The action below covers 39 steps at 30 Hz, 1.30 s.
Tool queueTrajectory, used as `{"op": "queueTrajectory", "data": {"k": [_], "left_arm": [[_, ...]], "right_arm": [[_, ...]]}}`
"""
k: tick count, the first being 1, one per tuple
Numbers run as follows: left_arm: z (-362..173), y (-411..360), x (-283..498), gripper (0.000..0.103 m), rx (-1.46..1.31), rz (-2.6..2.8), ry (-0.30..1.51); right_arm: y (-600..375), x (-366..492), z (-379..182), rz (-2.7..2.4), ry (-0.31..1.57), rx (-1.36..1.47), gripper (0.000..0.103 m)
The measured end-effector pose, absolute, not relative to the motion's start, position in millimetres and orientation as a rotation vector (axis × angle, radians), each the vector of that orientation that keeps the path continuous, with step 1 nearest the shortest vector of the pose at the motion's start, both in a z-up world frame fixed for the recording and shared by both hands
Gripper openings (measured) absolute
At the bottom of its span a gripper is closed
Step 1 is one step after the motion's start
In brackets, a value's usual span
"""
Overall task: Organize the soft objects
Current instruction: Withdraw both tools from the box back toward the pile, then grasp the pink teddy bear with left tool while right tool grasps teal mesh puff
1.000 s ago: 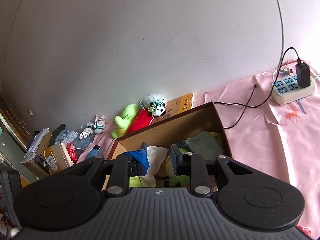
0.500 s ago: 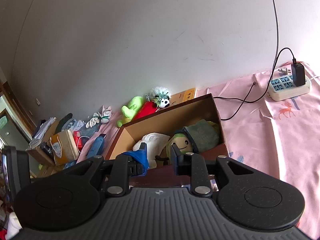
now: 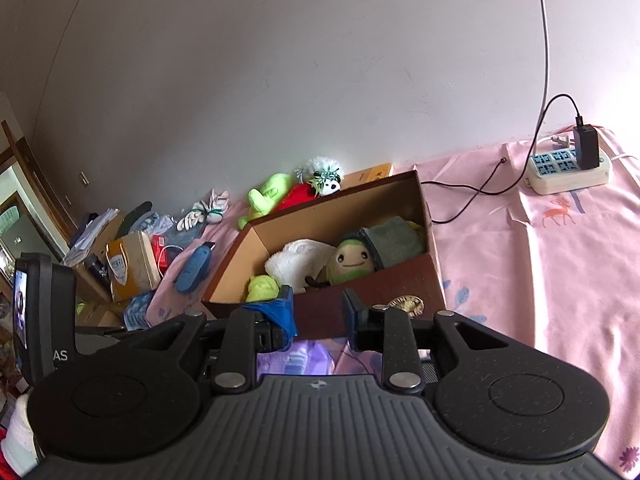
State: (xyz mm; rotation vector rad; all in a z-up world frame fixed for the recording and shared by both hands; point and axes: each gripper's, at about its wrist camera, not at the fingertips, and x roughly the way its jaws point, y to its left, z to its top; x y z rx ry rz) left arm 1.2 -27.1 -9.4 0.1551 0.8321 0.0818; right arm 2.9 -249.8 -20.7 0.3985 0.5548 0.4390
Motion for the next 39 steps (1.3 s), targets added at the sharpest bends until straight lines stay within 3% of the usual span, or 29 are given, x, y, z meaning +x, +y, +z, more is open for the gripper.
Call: {"op": "queueTrajectory", "data": {"k": [19, 39], "left_arm": [[-44, -64, -38, 0.066, 0.144, -0.048, 0.843], [-80, -91, -58, 0.066, 0.192, -0.230, 0.887]], "right_arm": [[-305, -37, -50, 0.393, 0.569, 0.295, 0.010], [-343, -46, -109, 0.284, 0.814, 0.337, 0.013]]}}
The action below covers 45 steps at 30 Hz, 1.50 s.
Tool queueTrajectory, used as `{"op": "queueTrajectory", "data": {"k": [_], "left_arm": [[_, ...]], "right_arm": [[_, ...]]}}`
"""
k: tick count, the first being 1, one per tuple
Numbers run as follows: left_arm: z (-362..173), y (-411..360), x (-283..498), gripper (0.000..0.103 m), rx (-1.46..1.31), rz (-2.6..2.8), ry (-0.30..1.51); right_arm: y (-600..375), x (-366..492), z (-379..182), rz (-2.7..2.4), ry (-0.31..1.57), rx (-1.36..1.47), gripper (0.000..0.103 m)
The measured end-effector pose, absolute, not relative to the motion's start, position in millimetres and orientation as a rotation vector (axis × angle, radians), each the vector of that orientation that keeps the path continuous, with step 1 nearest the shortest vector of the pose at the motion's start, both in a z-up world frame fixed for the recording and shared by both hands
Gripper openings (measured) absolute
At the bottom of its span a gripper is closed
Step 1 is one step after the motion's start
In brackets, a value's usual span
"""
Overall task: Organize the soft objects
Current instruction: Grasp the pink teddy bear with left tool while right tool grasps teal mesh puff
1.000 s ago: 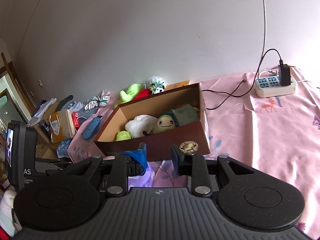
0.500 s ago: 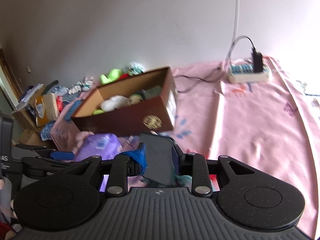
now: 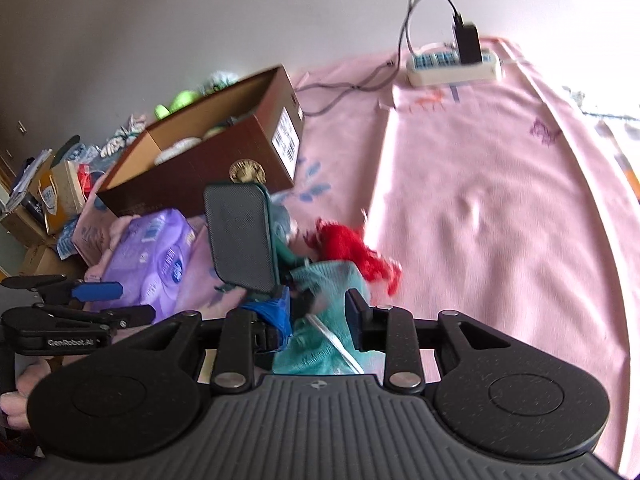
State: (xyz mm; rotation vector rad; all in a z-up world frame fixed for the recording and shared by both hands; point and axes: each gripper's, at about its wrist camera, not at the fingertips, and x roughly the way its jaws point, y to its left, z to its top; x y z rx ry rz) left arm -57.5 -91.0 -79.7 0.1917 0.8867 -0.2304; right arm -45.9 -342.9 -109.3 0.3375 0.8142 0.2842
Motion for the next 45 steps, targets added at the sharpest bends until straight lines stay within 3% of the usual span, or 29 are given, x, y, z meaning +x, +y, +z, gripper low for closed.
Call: {"op": "queueTrajectory", "data": {"k": [20, 37, 45], "left_arm": [[-79, -96, -51, 0.067, 0.180, -0.264, 0.884], [-66, -79, -51, 0.067, 0.145, -0.239, 0.837], [-56, -42, -42, 0.067, 0.050, -0.151, 0.805]], "right_arm": [[-358, -37, -148, 0.335, 1.002, 0.404, 0.016], [-316, -29, -160, 0.373, 0.981, 0.144, 0.020], [-328, -29, -159, 0.339, 0.914, 0.166, 0.000]]}}
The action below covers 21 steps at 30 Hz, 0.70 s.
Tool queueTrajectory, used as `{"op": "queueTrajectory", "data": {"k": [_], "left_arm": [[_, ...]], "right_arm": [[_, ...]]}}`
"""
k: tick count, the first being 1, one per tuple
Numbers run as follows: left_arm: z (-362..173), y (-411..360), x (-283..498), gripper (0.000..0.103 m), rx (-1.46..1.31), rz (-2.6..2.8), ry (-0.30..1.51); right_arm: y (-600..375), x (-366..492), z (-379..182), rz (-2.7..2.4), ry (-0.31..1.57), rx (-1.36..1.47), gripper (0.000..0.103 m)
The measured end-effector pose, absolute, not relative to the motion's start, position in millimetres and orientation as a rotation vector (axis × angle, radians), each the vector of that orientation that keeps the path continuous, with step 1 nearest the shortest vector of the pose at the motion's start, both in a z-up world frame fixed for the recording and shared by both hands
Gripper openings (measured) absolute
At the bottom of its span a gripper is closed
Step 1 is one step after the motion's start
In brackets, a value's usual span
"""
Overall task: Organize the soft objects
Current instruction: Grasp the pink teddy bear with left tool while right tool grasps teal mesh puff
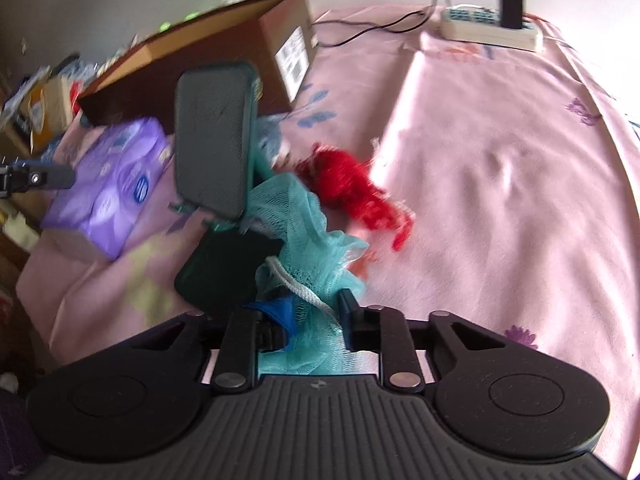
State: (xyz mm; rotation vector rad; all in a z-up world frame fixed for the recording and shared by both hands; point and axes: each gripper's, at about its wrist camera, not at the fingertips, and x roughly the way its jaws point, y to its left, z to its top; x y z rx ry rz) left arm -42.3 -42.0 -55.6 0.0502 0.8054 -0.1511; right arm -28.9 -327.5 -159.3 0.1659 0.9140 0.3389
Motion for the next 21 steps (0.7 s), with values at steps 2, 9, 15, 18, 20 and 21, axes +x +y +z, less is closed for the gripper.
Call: {"op": "queueTrajectory", "data": {"k": [2, 9, 15, 18, 20, 21], "left_arm": [[-52, -27, -38, 0.067, 0.012, -0.118, 0.796], [-50, 35, -22, 0.067, -0.121, 0.008, 0.785], [-77, 76, -5, 0.067, -0.174, 0.042, 0.858], [-89, 92, 6, 0.068, -0.214, 0.046, 0.885], [-95, 100, 12, 0.069, -0.269, 0.014, 0.894], [-97, 103, 17, 0.069, -0.291, -0.004, 0.900]], "right_arm": [[-334, -27, -160, 0.311, 0.902, 0.204, 0.000], [-353, -17, -164, 0.232, 0.909, 0.364, 0.000], [-359, -14, -159, 0.229, 0.914, 0.450, 0.000], [-359, -13, -157, 0.215, 0.912, 0.470, 0.000], [-358, -13, -158, 0.202, 0.916, 0.485, 0.000], [-358, -12, -158, 0.197, 0.919, 0.491, 0.000]]}}
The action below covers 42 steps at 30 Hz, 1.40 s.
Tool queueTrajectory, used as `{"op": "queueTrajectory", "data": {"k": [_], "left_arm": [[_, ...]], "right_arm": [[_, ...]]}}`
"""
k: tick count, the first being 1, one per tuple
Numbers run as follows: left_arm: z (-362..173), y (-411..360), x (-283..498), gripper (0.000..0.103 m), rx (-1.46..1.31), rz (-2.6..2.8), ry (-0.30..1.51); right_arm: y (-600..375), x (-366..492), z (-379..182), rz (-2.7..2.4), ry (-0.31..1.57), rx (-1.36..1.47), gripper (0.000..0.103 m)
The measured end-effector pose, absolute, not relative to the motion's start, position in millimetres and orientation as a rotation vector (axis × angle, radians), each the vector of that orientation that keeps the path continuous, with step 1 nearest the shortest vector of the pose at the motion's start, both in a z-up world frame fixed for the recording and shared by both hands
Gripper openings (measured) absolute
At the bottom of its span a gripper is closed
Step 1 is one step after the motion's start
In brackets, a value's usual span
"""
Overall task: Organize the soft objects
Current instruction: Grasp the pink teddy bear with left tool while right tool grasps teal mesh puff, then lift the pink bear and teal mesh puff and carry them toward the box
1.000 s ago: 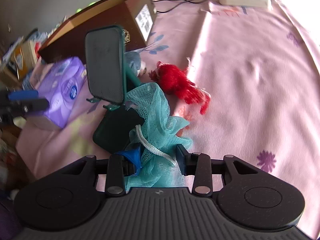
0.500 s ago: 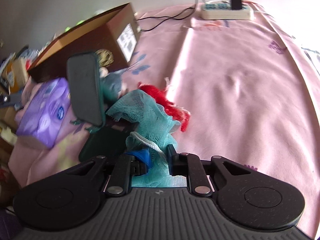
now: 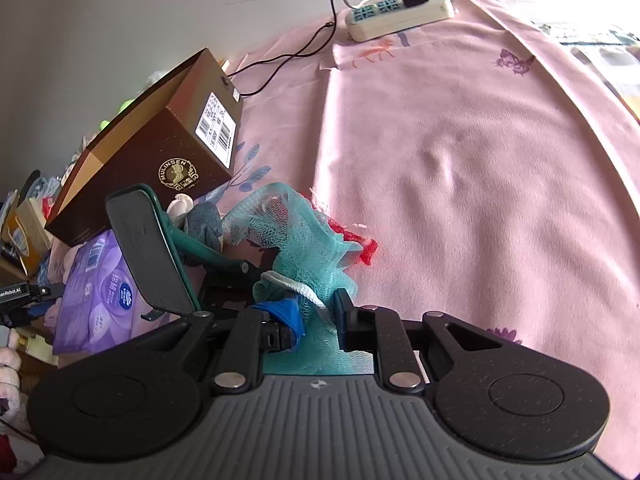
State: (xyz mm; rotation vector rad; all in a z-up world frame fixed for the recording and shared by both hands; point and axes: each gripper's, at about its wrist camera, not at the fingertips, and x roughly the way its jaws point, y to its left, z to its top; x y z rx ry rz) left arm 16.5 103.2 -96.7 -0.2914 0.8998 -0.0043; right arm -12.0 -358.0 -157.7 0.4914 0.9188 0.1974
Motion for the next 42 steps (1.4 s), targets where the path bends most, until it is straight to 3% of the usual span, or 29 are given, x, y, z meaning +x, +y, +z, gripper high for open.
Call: {"op": "queueTrajectory", "data": {"k": [12, 15, 18, 27, 31, 40, 41, 42], "left_arm": [[-105, 121, 45, 0.074, -0.396, -0.126, 0.903], [-109, 117, 47, 0.079, -0.338, -0.146, 0.900], [-114, 115, 51, 0.094, -0.298, -0.125, 0.898], [-129, 124, 56, 0.094, -0.345, -0.176, 0.909], [-128, 126, 49, 0.084, -0.344, -0.197, 0.891], [-115, 128, 29, 0.072, -0.318, -0.191, 0.830], [-113, 128, 27, 0.059, -0.318, -0.191, 0.826], [-110, 129, 24, 0.054, -0.324, -0.204, 0.821]], "right_arm": [[-355, -19, -149, 0.119, 0.887, 0.547, 0.000], [-355, -23, -146, 0.097, 0.873, 0.563, 0.000], [-355, -26, -143, 0.084, 0.853, 0.579, 0.000], [-358, -34, -135, 0.037, 0.808, 0.613, 0.000], [-358, -34, -132, 0.017, 0.790, 0.615, 0.000], [-364, -31, -120, 0.000, 0.745, 0.650, 0.000], [-364, -30, -118, -0.001, 0.740, 0.651, 0.000], [-365, -29, -116, -0.001, 0.734, 0.653, 0.000]]}}
